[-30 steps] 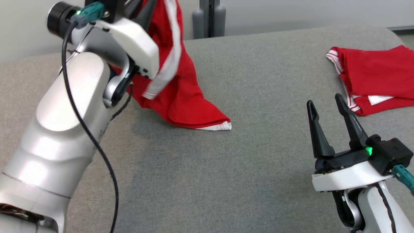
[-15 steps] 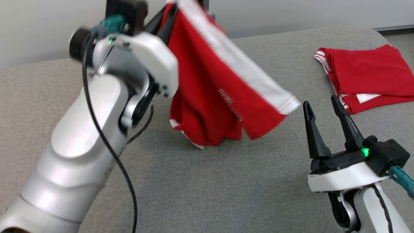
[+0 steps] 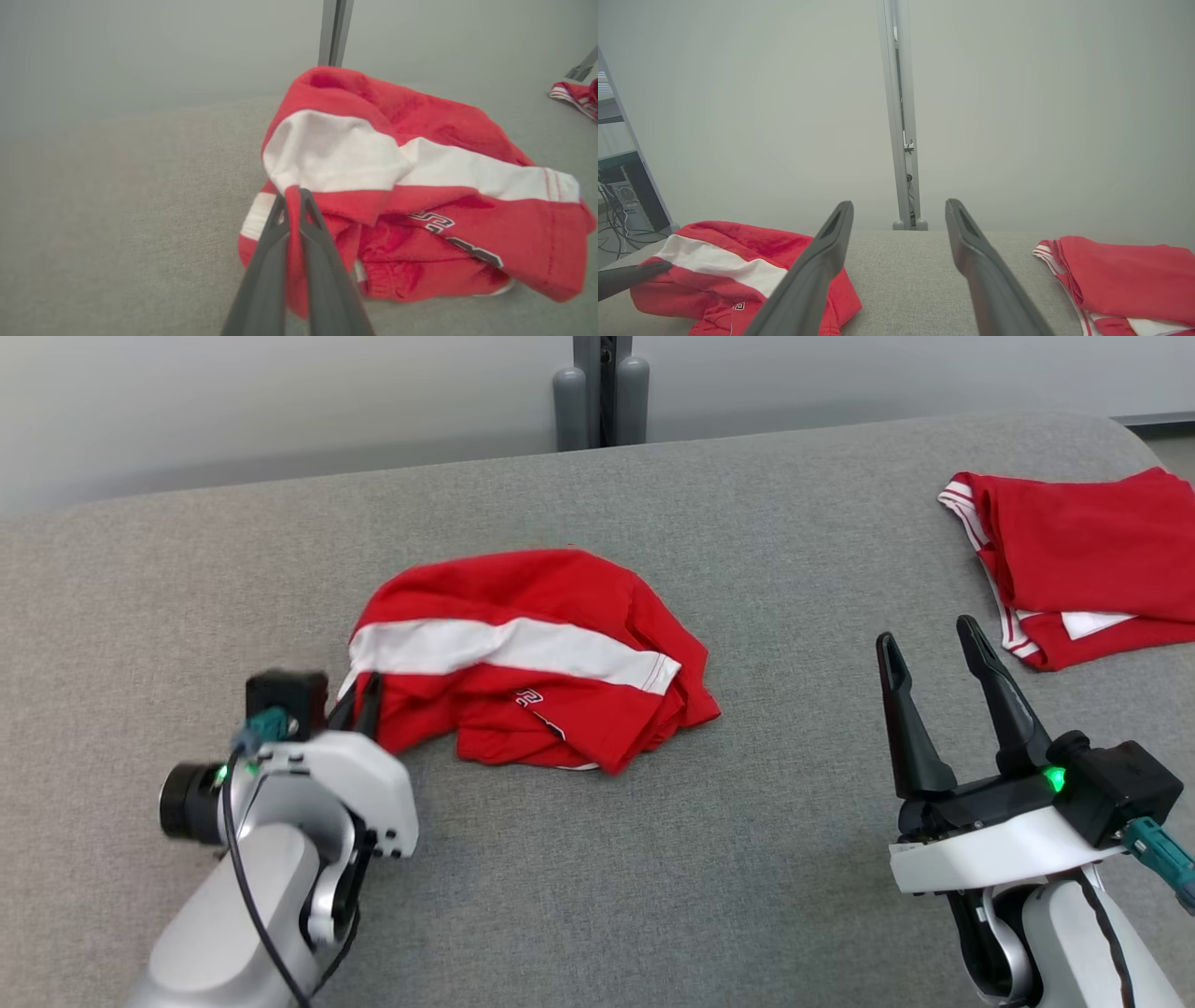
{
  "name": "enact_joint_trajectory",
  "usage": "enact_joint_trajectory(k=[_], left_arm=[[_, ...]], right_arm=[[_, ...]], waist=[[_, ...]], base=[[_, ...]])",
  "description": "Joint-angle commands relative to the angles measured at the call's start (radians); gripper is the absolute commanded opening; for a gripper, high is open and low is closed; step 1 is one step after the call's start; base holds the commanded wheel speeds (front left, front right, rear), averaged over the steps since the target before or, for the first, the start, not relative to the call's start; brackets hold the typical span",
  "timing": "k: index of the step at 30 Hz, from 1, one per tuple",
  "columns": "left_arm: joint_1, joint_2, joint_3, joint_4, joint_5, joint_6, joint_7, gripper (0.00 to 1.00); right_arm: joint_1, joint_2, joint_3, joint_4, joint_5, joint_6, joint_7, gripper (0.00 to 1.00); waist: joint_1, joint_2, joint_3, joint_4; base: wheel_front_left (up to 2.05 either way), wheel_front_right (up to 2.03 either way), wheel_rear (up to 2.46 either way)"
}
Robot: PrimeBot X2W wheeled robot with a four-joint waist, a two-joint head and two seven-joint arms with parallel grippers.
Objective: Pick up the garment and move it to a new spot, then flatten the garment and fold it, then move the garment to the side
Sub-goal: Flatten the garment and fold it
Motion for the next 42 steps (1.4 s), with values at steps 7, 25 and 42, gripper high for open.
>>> enact_joint_trajectory(k=[7,25,42], left_arm=[[0.121,-0.019,0.021,0.033,0.017,0.054,-0.196,0.16],[0.349,-0.098,0.345,-0.330,0.200,0.024,-0.284,1.00],[0.531,-0.215,0.522,-0.390,0.364,-0.105,-0.284,1.00]], right_arm=[[0.014,-0.013,0.009,0.002,0.008,0.000,-0.005,1.00],[0.050,-0.009,0.028,0.008,0.014,0.000,-0.005,1.00],[0.132,-0.024,0.050,0.041,0.043,0.000,-0.005,1.00]], waist=[[0.0000,0.0000,-0.007,0.032],[0.0000,0.0000,-0.048,0.042],[0.0000,0.0000,-0.092,0.060]], base=[[0.00,0.00,0.00],[0.00,0.00,0.00],[0.00,0.00,0.00]])
